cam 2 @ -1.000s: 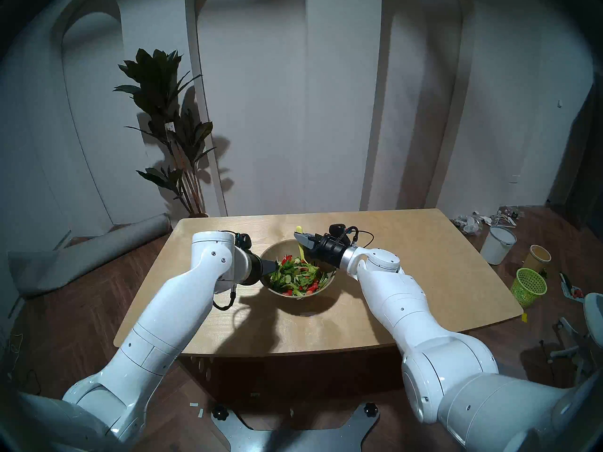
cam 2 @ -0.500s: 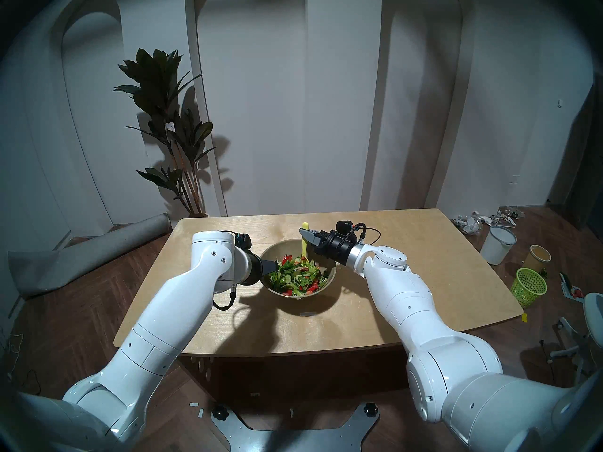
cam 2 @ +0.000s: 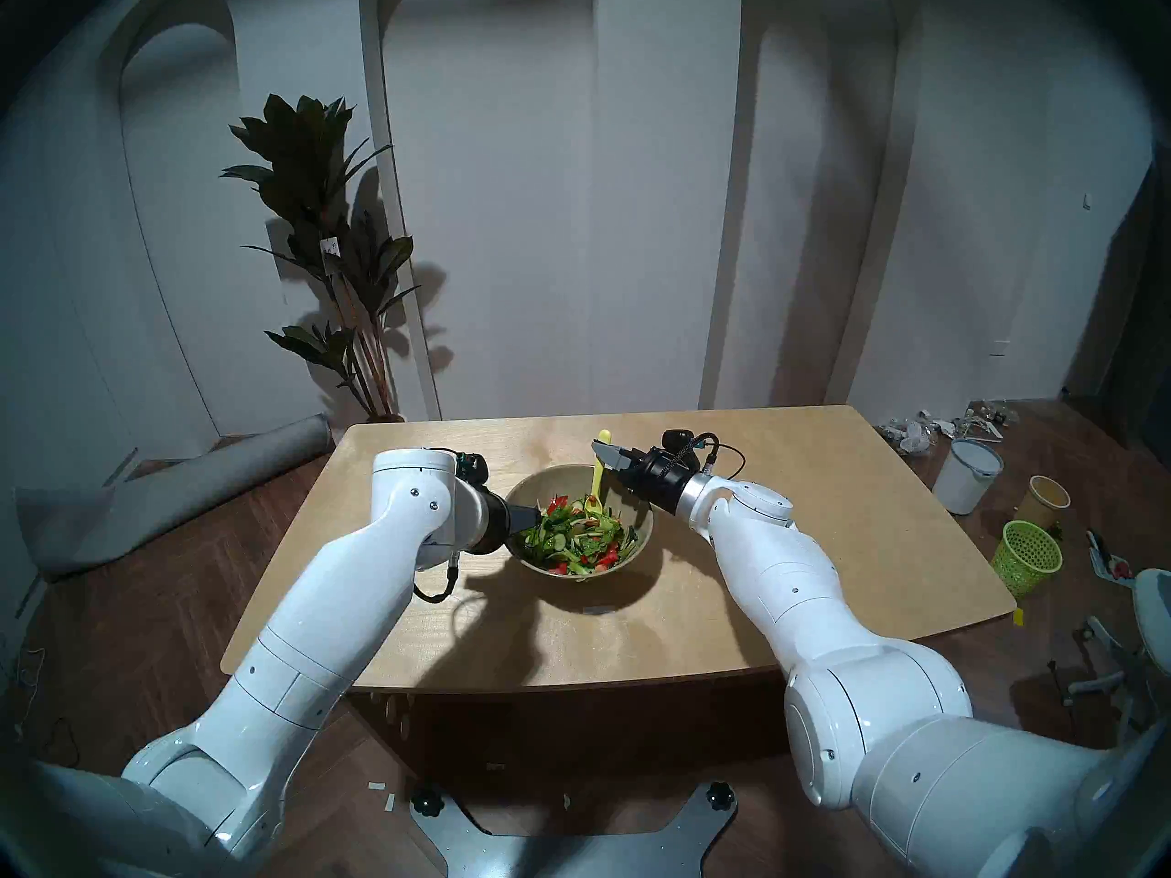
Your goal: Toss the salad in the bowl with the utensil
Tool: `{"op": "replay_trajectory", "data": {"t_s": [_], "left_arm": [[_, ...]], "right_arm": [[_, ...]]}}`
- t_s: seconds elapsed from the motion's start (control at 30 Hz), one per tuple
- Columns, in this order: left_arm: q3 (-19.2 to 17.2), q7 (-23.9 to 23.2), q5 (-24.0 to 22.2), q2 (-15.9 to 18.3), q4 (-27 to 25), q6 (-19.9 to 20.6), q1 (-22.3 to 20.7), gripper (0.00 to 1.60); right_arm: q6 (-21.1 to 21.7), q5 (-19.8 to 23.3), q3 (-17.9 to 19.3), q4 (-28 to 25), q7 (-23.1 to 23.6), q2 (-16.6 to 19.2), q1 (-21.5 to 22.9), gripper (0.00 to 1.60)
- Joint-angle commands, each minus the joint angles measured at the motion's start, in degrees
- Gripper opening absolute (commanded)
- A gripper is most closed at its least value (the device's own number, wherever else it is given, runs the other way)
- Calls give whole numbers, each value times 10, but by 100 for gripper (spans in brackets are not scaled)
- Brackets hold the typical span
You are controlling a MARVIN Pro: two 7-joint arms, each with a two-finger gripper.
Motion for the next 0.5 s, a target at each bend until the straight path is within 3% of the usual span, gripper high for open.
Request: {"op": "replay_trajectory", "data": {"t_s": [0.0, 0.47], "left_arm": [[-1, 15, 0, -1, -2, -1, -3, 0], [-2, 18, -1, -2, -2, -1, -2, 0]], "right_arm": [[9, 10, 1, -8, 7, -18, 10, 0], [4, 28, 26, 61, -1, -30, 34, 0]]}}
